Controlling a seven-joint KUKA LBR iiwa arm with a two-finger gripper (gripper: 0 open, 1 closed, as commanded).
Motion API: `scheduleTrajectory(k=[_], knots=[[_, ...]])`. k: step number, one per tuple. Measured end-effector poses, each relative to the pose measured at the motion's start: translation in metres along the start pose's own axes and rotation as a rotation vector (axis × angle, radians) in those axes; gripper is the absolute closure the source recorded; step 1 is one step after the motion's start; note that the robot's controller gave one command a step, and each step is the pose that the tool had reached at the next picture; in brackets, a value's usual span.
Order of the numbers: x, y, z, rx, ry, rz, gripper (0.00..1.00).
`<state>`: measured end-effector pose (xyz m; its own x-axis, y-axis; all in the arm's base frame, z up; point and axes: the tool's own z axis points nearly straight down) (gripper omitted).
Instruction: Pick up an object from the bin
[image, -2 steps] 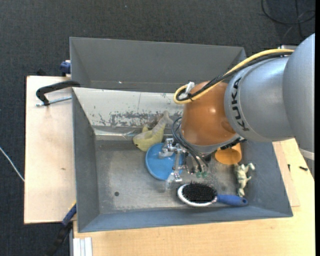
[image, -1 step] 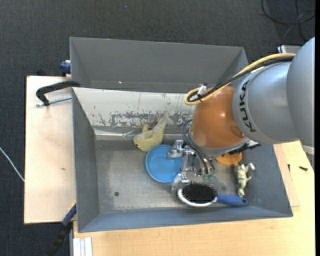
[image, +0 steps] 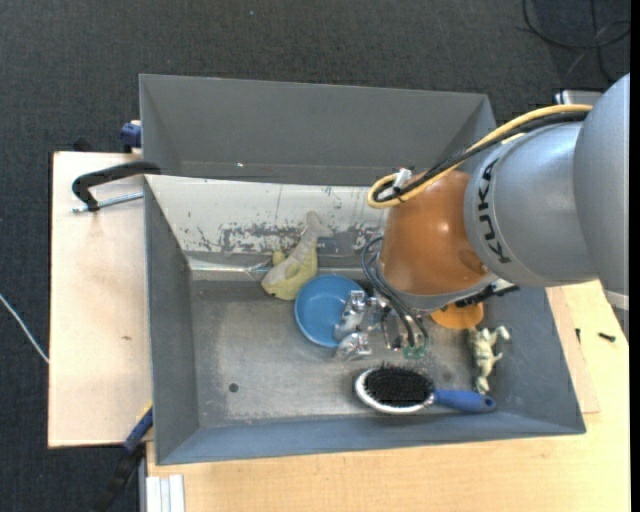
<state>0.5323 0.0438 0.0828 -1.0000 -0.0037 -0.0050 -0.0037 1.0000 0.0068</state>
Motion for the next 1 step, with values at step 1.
scheduleTrajectory(k=[1], knots=[[0.0003,0.0224,-0.1418,0.004,-0.009,-0.020,1.00]])
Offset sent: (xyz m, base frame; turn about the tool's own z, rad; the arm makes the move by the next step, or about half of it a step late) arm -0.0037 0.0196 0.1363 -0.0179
